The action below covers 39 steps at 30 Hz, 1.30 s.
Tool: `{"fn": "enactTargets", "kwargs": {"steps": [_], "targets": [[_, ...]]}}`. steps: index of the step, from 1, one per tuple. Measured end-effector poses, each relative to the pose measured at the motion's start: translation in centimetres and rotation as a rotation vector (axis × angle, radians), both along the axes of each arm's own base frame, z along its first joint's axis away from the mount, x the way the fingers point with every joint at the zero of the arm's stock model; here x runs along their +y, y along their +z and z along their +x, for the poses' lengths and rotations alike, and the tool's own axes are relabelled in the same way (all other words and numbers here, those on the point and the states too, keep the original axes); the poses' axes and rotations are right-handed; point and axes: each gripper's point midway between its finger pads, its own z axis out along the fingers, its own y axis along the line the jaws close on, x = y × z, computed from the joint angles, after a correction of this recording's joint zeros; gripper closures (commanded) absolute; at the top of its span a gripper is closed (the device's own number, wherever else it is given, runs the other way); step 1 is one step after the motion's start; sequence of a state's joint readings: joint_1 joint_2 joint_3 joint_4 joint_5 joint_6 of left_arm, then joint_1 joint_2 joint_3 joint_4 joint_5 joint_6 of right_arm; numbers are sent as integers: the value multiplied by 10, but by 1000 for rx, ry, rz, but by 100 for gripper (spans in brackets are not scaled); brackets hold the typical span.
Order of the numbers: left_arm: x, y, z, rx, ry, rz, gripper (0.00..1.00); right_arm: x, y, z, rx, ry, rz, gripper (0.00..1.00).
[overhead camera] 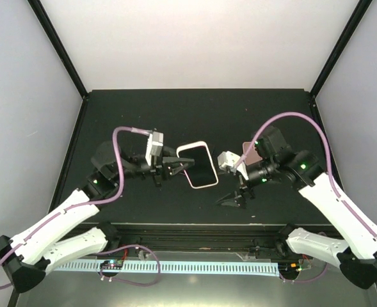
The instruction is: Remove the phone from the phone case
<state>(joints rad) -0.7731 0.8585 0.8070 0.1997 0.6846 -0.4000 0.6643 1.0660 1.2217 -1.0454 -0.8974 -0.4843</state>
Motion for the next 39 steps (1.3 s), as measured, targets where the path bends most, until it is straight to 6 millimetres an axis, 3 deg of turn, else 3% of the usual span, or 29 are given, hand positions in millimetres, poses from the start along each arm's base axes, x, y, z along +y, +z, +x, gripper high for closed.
{"fn": "enactTargets", "kwargs": {"steps": [2,5,8,12,15,24,28,39], "targets": [[5,19,3,-32,-13,-8,98,-6,4,-6,-42,-2,19,0],[5,17,10,-28,-44,12,98,-12,1,-11,-66,-5,16,5],[-4,-8,16,28,-111,53,99,-10,-7,-7,-69,20,-14,16],[-11,-63,19,176,-207,121,98,-5,-30,1,-35,57,-86,33],[-5,-78,20,230,-232,128,98,-4,-40,3,-17,78,-114,37],[2,-59,19,186,-259,69,98,2,-37,3,-21,99,-89,45],[4,-58,17,187,-268,64,99,5,-34,4,-34,102,-69,56],[5,-57,17,194,-269,55,98,14,-33,-4,-41,132,-54,66]]}}
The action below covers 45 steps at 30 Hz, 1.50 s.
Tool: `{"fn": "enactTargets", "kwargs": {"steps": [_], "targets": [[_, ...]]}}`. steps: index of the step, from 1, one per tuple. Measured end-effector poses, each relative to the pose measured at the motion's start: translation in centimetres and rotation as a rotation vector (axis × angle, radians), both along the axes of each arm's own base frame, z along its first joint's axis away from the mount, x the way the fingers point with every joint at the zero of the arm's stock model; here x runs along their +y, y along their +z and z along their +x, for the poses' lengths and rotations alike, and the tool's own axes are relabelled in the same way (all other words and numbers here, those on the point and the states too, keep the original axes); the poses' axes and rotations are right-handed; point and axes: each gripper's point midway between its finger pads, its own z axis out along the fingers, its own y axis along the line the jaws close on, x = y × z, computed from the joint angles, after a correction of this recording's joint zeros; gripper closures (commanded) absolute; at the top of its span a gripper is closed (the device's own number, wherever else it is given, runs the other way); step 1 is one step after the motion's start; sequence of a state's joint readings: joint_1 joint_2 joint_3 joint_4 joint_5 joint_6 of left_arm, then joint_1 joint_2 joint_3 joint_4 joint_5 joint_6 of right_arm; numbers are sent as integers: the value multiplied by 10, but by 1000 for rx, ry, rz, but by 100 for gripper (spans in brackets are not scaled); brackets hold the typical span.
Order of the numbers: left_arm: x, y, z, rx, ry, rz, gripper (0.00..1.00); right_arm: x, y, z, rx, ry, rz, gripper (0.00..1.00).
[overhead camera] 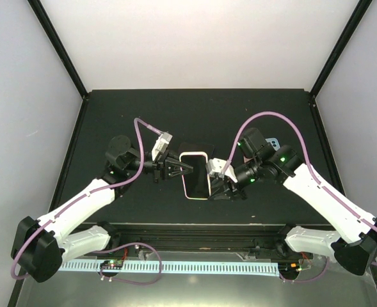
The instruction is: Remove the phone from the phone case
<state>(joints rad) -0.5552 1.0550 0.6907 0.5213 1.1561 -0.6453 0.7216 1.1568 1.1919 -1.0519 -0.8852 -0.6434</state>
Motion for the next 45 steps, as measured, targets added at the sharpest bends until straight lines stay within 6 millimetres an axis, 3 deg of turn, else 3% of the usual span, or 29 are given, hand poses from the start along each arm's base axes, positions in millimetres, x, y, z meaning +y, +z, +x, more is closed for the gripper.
{"fn": "enactTargets", "kwargs": {"steps": [16,45], "targets": [[1,0,-7,-2,-42,-1,98,3,-8,-7,-69,21,-25,85],[-1,0,-19,-64,-142,-20,99,6,-14,-10,-285,57,-36,86]]}}
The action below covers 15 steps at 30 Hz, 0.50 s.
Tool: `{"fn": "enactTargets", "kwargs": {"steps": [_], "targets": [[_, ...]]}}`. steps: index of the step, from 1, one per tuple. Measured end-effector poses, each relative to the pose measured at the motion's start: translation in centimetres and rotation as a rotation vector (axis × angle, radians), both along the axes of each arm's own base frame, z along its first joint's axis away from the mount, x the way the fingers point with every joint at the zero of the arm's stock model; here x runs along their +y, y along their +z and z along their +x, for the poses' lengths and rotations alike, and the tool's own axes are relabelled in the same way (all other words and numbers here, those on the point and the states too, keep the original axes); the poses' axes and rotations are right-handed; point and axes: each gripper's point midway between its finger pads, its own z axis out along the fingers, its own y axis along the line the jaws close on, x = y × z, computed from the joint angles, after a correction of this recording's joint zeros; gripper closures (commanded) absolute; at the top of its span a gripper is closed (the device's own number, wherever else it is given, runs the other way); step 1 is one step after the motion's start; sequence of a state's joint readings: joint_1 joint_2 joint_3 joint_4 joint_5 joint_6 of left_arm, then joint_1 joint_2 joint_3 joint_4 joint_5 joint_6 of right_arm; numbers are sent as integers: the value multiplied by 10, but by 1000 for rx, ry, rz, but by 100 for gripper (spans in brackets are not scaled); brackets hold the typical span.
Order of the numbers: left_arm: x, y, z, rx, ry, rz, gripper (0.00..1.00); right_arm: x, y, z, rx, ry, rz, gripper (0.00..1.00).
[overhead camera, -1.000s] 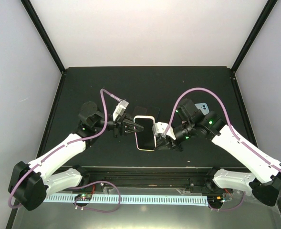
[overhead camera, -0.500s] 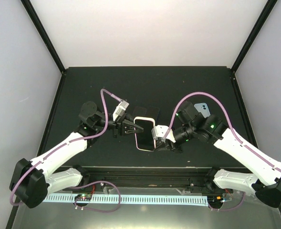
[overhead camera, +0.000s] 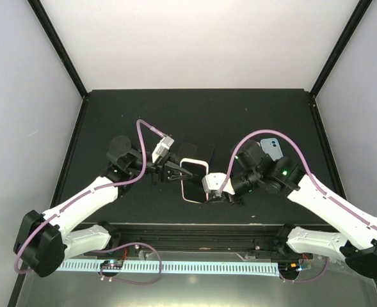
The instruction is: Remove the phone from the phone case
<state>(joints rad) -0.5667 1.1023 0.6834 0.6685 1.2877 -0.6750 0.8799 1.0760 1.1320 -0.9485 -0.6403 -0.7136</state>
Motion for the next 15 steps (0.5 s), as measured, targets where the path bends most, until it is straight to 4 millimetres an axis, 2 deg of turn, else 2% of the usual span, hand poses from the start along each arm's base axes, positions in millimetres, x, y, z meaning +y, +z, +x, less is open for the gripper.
{"fn": "enactTargets", "kwargs": {"steps": [15], "targets": [[-5,-6,-4,-43,-14,0,98,-6,-10,8,-124,9,-42,87]]}}
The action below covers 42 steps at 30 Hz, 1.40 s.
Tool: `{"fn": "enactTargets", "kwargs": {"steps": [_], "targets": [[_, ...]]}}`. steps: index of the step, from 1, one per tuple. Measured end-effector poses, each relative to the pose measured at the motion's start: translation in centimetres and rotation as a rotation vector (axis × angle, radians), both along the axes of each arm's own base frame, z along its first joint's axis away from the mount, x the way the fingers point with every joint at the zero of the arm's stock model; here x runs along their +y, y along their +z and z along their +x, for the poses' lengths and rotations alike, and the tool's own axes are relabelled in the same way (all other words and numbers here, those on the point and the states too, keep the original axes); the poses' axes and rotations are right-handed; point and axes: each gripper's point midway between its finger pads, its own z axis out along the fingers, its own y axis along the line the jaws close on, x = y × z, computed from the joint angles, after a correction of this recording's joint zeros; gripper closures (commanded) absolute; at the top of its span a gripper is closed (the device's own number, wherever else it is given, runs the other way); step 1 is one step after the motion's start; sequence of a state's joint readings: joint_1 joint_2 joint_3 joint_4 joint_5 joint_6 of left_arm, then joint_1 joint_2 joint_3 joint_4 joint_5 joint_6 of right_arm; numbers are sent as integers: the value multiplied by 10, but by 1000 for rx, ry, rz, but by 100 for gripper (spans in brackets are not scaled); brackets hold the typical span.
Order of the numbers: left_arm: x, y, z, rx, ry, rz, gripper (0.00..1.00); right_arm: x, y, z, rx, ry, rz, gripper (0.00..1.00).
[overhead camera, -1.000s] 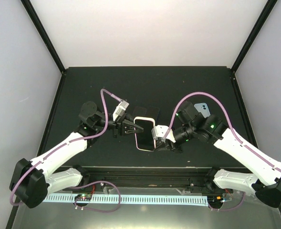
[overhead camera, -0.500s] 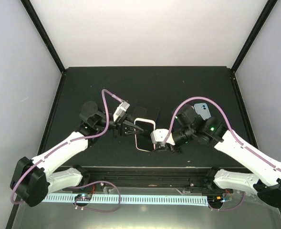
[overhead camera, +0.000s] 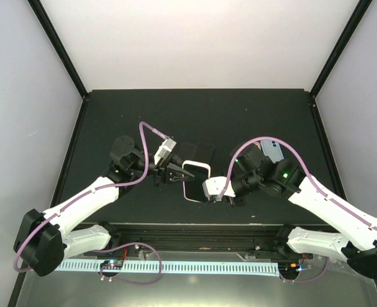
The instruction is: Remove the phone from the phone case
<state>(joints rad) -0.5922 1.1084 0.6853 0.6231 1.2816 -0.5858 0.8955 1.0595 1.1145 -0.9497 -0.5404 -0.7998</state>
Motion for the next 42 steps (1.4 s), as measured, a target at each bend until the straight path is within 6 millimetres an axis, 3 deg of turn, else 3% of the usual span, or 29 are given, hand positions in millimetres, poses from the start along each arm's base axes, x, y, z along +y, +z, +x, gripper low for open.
{"fn": "enactTargets", "kwargs": {"steps": [12,21,36,42], "targets": [[-8,-7,8,62,35,42,99,-7,-9,19,-151,-13,-69,89],[-10,-6,16,65,82,43,98,-9,-8,28,-87,-133,-69,79],[-13,10,47,41,254,0,98,-25,18,79,33,-501,5,75],[-13,20,53,-6,290,-35,98,-27,34,99,150,-615,61,62]]}}
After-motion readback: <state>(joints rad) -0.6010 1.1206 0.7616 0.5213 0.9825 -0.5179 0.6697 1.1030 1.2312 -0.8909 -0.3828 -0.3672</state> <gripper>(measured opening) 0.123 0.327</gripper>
